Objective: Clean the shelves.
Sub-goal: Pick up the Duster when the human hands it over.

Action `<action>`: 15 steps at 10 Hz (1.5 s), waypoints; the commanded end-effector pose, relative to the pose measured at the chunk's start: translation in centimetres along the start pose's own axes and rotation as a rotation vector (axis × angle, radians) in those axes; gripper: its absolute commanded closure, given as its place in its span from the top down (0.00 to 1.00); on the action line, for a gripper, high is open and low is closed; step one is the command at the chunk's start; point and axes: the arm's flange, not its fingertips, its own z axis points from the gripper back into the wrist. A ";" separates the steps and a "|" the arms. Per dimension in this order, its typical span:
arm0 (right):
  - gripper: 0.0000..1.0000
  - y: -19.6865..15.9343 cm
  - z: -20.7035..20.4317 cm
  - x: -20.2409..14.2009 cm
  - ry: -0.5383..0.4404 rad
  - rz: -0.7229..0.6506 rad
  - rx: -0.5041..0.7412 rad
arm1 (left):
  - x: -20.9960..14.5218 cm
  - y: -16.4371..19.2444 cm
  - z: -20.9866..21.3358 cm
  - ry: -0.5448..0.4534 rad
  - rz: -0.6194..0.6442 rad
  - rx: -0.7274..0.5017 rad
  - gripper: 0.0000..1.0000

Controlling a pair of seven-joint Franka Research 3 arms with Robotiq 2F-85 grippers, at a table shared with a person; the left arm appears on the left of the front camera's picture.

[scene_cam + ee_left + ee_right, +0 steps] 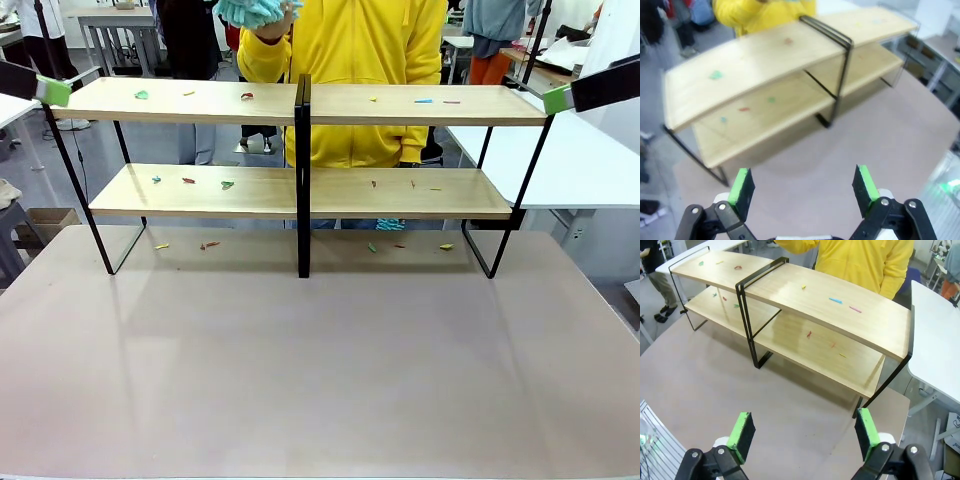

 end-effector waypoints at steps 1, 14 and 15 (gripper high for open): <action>1.00 0.0 0.0 0.0 0.002 0.004 0.003 | 5.1 4.5 -3.0 0.116 0.140 -0.308 1.00; 1.00 0.0 0.0 0.0 0.002 0.004 0.003 | 14.2 18.4 -19.8 0.281 1.005 -0.702 1.00; 1.00 0.0 0.0 0.0 0.002 0.004 0.003 | 14.7 17.2 -21.1 0.296 0.985 -0.721 1.00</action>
